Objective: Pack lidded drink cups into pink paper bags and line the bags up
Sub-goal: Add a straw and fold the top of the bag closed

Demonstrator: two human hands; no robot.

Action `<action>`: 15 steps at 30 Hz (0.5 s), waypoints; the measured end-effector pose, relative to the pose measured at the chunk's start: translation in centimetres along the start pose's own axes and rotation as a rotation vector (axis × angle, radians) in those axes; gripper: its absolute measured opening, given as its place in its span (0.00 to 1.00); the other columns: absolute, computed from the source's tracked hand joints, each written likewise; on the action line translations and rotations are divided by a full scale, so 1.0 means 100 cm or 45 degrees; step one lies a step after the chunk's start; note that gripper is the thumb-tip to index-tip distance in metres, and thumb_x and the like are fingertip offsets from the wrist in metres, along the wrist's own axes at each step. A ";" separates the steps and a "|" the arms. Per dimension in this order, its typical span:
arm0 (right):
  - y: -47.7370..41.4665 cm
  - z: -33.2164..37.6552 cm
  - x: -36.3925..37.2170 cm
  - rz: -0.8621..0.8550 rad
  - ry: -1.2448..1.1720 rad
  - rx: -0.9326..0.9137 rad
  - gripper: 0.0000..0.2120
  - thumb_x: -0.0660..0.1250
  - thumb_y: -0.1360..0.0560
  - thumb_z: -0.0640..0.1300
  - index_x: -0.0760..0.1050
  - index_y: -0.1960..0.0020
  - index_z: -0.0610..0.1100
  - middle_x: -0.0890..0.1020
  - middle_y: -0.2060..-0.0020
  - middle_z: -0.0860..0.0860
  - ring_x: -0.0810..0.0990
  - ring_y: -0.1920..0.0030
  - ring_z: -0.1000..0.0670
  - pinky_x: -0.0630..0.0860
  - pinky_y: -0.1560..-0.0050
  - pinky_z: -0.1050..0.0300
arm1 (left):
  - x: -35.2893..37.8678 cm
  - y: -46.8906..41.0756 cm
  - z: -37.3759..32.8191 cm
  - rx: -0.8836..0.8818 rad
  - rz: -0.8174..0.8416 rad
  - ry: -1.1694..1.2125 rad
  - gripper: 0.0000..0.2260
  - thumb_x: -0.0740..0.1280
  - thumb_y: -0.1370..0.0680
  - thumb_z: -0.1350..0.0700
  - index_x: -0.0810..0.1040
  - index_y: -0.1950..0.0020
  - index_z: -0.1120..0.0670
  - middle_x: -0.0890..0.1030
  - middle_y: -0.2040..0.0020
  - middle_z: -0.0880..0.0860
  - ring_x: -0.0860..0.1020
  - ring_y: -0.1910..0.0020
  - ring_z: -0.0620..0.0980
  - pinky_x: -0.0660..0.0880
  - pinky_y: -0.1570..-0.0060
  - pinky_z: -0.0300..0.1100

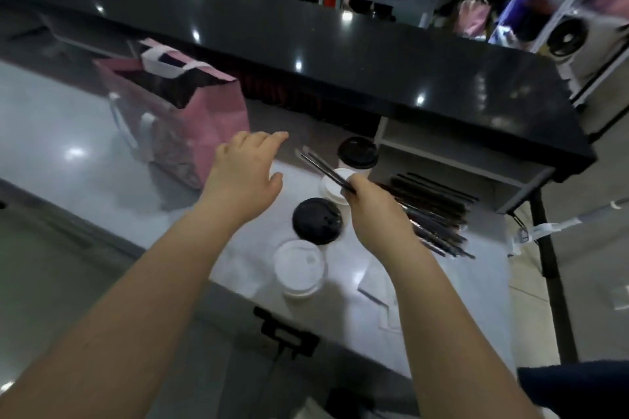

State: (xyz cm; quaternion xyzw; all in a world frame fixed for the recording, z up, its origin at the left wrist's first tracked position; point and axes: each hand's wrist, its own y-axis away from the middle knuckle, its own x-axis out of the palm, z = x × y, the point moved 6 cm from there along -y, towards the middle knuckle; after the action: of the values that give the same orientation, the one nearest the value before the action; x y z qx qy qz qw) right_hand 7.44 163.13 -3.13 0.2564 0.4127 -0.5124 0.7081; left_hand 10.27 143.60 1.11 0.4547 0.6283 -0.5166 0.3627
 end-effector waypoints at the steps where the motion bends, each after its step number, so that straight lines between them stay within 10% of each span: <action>1: 0.008 0.025 0.014 0.026 -0.049 -0.005 0.05 0.56 0.18 0.49 0.65 0.52 0.51 0.72 0.62 0.51 0.71 0.61 0.44 0.63 0.67 0.52 | -0.009 0.014 0.024 -0.019 0.000 -0.002 0.27 0.67 0.25 0.55 0.67 0.25 0.51 0.74 0.34 0.53 0.67 0.35 0.58 0.65 0.40 0.54; 15: 0.013 0.240 0.133 0.230 0.254 -0.270 0.04 0.57 0.17 0.48 0.66 0.52 0.51 0.74 0.61 0.52 0.73 0.61 0.47 0.67 0.65 0.53 | -0.063 0.106 0.234 -0.183 0.071 0.052 0.26 0.66 0.26 0.50 0.68 0.27 0.45 0.71 0.31 0.47 0.64 0.31 0.53 0.61 0.35 0.52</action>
State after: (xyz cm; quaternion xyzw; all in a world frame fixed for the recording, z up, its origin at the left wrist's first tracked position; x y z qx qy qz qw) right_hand 18.22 137.89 -1.82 0.2659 0.5078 -0.3722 0.7300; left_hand 21.99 120.00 -1.17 0.4552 0.6583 -0.4504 0.3957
